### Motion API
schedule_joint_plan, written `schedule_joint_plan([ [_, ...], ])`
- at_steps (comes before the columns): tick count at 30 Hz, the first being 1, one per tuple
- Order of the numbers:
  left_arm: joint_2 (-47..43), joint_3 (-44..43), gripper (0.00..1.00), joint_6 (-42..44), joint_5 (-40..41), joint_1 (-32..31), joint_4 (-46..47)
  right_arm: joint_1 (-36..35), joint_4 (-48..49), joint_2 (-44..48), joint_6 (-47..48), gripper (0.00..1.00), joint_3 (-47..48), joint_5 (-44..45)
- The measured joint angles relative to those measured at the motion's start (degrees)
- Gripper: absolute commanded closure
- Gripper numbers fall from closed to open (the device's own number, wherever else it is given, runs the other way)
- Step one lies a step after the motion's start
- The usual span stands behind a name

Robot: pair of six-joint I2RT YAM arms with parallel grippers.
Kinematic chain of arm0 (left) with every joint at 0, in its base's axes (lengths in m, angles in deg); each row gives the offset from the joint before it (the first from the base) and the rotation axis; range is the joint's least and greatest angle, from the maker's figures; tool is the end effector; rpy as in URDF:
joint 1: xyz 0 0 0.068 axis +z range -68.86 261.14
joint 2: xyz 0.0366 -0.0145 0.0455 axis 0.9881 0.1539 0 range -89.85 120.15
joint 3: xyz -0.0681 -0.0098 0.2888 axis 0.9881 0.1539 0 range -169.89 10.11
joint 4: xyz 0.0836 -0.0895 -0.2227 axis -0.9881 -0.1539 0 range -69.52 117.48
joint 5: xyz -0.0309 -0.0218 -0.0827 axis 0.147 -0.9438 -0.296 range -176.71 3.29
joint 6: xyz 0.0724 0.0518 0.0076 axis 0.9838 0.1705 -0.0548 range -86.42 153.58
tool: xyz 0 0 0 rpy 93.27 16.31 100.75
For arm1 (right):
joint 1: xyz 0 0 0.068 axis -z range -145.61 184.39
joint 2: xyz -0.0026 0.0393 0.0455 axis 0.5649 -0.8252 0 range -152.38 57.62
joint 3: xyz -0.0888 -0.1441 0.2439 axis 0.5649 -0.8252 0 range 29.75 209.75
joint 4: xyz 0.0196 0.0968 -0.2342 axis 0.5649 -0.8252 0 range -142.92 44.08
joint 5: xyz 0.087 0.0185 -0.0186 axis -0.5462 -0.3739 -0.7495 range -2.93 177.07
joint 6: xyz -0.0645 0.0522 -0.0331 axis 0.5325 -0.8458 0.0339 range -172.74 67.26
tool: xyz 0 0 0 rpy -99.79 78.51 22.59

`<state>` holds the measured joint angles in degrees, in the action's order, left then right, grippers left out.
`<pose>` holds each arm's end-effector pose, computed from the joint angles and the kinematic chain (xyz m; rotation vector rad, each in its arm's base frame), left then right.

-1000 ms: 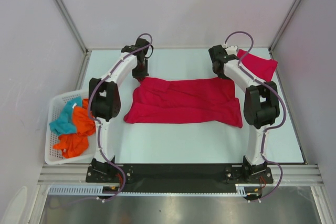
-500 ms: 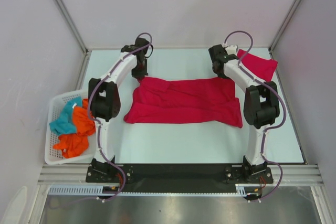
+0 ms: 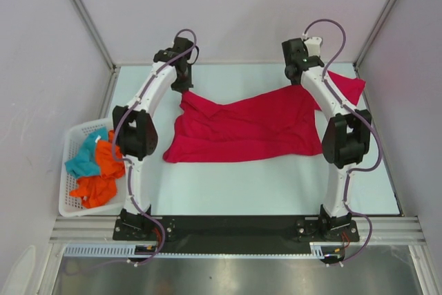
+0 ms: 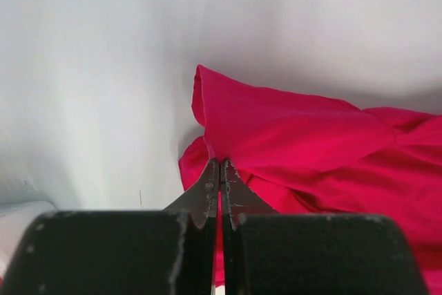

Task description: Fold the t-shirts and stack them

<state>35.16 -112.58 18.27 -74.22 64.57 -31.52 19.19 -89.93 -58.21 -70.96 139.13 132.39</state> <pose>0.4821 -0.1255 0.2673 -0.0440 2.6018 0.0911 0.4694 0.0689 0.3063 0.3869 2.1841 -0.6506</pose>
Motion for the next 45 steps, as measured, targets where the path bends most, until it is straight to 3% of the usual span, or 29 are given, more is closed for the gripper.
schedule_joint_plan([
  [4,-2.4,3.2,1.0,0.0,0.0,0.0,-0.2,-0.8,-0.4,0.9,-0.5,1.0,-4.2,0.4],
  [11,-13.2,17.2,1.0,0.0,-0.2,0.0,0.9,-2.4,-1.3,6.7,-2.3,1.0,-19.3,0.3],
  [17,-21.5,26.6,1.0,0.0,-0.2,0.0,1.9,-2.4,-1.5,11.8,-3.8,1.0,-26.8,0.0],
  [30,-25.1,29.5,1.0,-0.1,-1.6,0.1,2.9,0.1,-1.6,16.7,-6.3,1.0,-28.4,0.0],
  [37,-28.5,36.9,1.0,-0.1,-2.7,0.1,3.6,0.3,-1.9,16.9,-7.6,1.0,-29.1,0.7],
  [45,-30.9,38.9,1.0,-0.1,-4.3,0.1,4.1,0.4,-2.4,18.8,-8.5,1.0,-31.4,0.8],
])
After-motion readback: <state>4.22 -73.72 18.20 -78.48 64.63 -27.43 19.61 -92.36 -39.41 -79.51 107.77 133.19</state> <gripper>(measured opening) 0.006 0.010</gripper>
